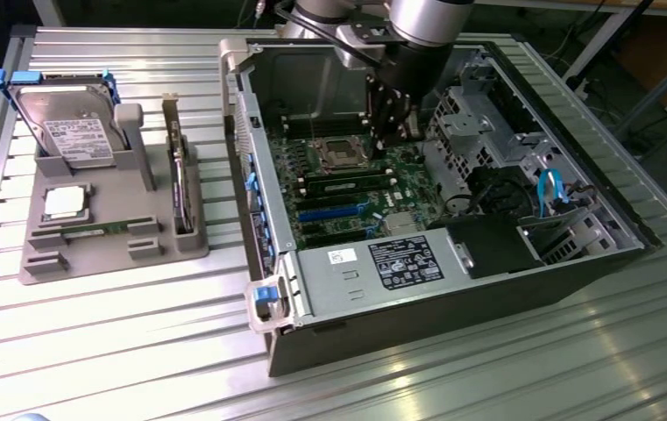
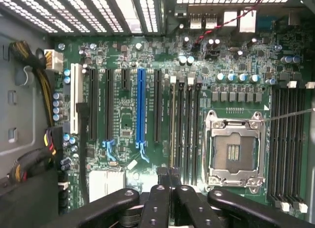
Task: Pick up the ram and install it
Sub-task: 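Press down the ram until it locks into place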
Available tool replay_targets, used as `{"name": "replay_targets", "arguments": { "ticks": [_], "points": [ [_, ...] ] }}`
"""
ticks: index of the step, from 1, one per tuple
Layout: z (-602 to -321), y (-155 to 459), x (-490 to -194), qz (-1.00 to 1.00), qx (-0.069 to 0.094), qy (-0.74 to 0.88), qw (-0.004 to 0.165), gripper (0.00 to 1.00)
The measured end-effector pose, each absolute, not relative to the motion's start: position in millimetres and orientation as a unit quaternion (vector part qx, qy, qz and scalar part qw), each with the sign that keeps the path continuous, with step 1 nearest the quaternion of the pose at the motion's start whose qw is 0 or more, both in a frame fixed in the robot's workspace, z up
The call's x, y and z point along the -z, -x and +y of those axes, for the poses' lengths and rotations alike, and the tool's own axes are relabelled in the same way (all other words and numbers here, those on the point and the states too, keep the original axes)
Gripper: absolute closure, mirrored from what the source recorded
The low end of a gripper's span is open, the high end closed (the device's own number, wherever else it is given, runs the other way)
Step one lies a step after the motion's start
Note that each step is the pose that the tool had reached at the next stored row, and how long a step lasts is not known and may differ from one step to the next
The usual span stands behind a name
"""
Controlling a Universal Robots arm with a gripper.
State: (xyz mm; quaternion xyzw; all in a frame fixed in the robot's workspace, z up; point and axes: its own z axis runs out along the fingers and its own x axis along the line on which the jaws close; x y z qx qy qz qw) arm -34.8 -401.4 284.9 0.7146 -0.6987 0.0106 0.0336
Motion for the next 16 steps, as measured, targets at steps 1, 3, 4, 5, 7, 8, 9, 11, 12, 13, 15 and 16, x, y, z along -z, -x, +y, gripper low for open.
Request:
{"name": "replay_targets", "arguments": {
  "ticks": [1,3,4,5,7,8,9,11,12,13,15,16],
  "points": [
    [-401,29,-285,-0.697,-0.011,-0.717,0.034,0.89],
    [-401,20,-285,-0.695,-0.011,-0.718,0.034,0.89],
    [-401,14,-285,-0.694,-0.011,-0.719,0.034,0.89],
    [-401,11,-285,-0.693,-0.011,-0.72,0.034,0.89],
    [-401,8,-285,-0.693,-0.011,-0.72,0.034,0.89],
    [-401,8,-285,-0.693,-0.011,-0.72,0.034,0.89],
    [-400,8,-285,-0.693,-0.011,-0.72,0.034,0.89],
    [-400,6,-284,-0.693,-0.011,-0.72,0.034,0.89],
    [-400,6,-283,-0.693,-0.011,-0.72,0.034,0.89],
    [-400,6,-282,-0.693,-0.011,-0.72,0.034,0.89],
    [-400,5,-280,-0.693,-0.011,-0.72,0.034,0.89],
    [-400,5,-279,-0.693,-0.011,-0.72,0.034,0.89]
  ]
}}
